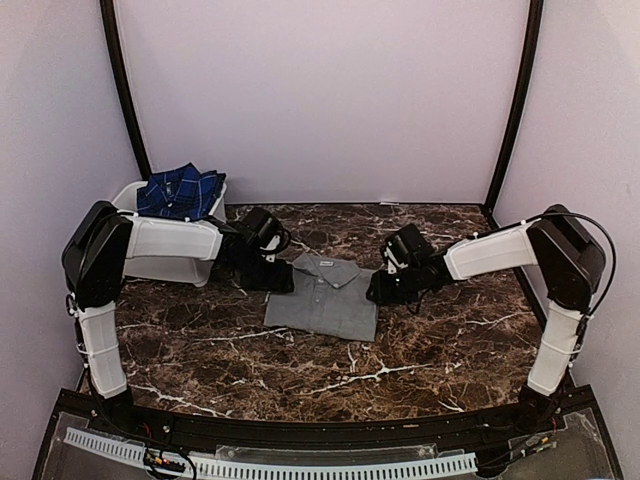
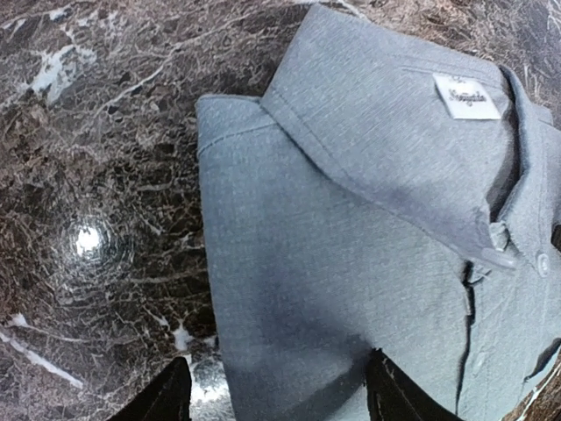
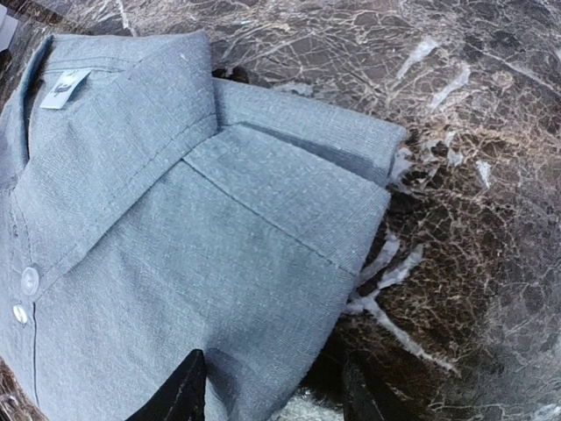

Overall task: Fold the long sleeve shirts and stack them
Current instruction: Adjust the square-folded shirt at the center of the board, then move the square-folded shirt to the corner of the board, then reset both arms

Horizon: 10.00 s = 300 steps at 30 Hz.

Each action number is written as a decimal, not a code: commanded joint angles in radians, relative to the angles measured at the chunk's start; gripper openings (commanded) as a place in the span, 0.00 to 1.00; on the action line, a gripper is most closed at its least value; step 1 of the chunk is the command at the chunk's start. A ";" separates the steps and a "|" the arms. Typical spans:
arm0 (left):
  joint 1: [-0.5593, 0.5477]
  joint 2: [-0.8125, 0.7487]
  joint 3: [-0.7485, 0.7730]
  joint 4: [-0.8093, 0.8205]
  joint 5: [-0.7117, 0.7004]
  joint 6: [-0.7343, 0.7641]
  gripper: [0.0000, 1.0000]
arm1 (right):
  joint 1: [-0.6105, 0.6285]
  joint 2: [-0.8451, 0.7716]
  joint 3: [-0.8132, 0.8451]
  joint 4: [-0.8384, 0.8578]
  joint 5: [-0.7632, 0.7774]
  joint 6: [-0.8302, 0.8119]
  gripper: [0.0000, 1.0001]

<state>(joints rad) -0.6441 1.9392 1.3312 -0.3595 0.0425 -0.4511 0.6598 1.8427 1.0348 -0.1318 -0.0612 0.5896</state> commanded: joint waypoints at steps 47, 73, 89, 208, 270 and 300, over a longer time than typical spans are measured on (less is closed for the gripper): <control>-0.157 -0.100 0.085 -0.105 0.000 -0.140 0.19 | 0.059 -0.204 0.091 -0.284 0.165 -0.082 0.41; -0.095 0.000 0.047 -0.040 -0.025 -0.145 0.12 | 0.136 -0.301 -0.150 -0.177 0.079 0.052 0.37; -0.092 -0.234 0.012 -0.066 -0.130 -0.120 0.75 | 0.347 -0.011 0.238 -0.303 0.197 0.053 0.70; -0.038 -0.332 -0.066 -0.006 0.072 -0.042 0.90 | -0.349 0.287 0.510 -0.203 -0.079 -0.088 0.33; -0.086 -0.583 -0.221 0.336 -0.191 -0.019 0.99 | -0.126 -0.858 -0.139 0.148 0.089 -0.144 0.99; -0.086 -0.597 -0.233 0.352 -0.179 0.001 0.99 | -0.127 -0.828 -0.128 0.100 0.087 -0.134 0.99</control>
<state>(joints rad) -0.7288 1.3857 1.1118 -0.0303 -0.1356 -0.4633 0.5297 1.0180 0.8845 -0.0490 0.0231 0.4541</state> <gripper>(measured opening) 0.990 0.986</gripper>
